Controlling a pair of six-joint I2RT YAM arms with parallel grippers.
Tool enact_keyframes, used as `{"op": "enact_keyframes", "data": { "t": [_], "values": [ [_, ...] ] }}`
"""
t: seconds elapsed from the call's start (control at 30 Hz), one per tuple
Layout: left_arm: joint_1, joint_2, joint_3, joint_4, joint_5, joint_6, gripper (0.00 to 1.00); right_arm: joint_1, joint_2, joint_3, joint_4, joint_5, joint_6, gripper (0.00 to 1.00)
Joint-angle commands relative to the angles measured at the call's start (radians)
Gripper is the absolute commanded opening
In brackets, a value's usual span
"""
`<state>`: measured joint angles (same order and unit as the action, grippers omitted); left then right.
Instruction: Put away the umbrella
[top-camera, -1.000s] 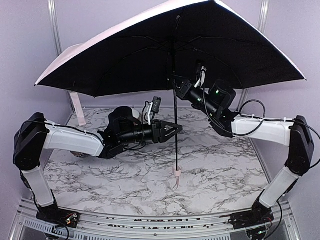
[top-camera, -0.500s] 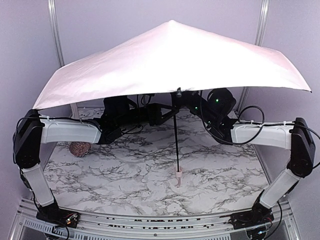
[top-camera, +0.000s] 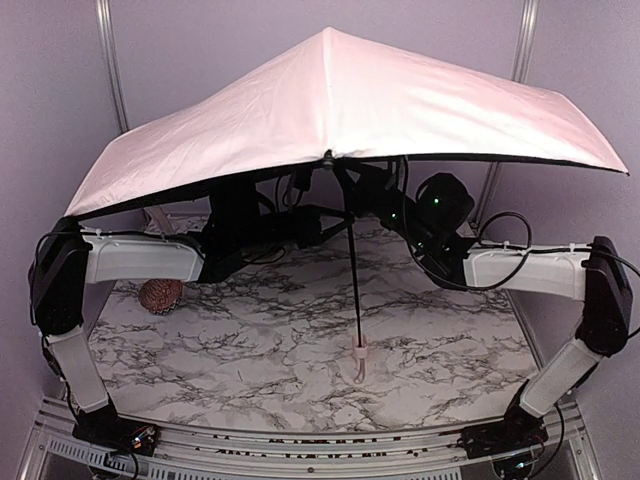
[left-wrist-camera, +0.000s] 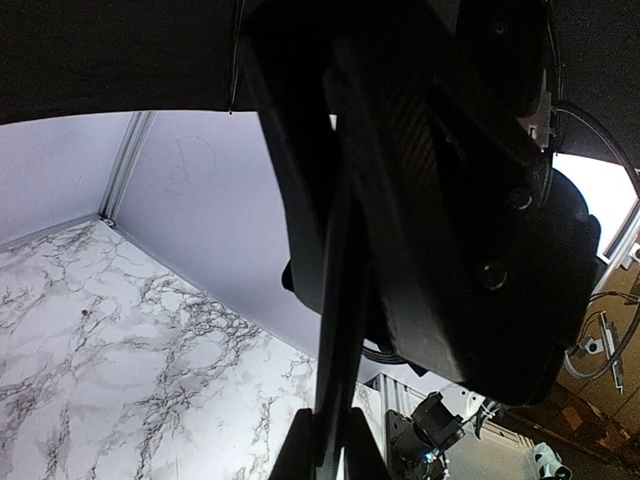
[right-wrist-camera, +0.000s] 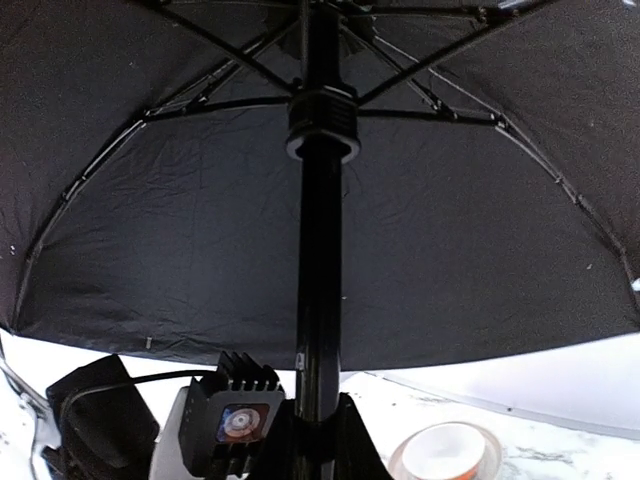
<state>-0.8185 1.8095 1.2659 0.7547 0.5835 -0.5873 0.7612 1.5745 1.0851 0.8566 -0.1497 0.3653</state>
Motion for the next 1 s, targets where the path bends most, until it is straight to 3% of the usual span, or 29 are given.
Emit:
{"op": "enact_keyframes", "data": {
  "t": [0.0,0.1,0.2,0.3,0.47,0.6,0.7,0.97],
  "values": [
    [-0.027,-0.026,0.009,0.015,-0.010,-0.068,0.00,0.009,-0.051,0.044,-0.007,0.044,-0.130,0.17],
    [-0.032,-0.029,0.005,0.015,-0.009,-0.079,0.00,-0.016,-0.053,0.072,-0.042,-0.031,-0.167,0.45],
    [-0.033,-0.023,0.012,0.036,0.018,-0.109,0.00,-0.096,-0.036,0.109,-0.060,-0.178,-0.067,0.61],
    [-0.034,-0.007,0.005,0.138,0.061,-0.183,0.00,-0.170,-0.016,0.085,0.053,-0.277,0.081,0.71],
    [-0.038,0.025,0.020,0.196,0.095,-0.229,0.00,-0.198,0.046,0.115,0.169,-0.340,0.262,0.71],
    [-0.042,0.039,0.035,0.219,0.133,-0.257,0.00,-0.224,0.093,0.197,0.082,-0.303,0.358,0.71],
    [-0.042,0.050,0.056,0.209,0.152,-0.295,0.00,-0.254,0.132,0.206,0.195,-0.350,0.450,0.69],
    [-0.042,0.065,0.074,0.168,0.144,-0.317,0.00,-0.266,0.197,0.242,0.181,-0.390,0.509,0.58]
  ]
}}
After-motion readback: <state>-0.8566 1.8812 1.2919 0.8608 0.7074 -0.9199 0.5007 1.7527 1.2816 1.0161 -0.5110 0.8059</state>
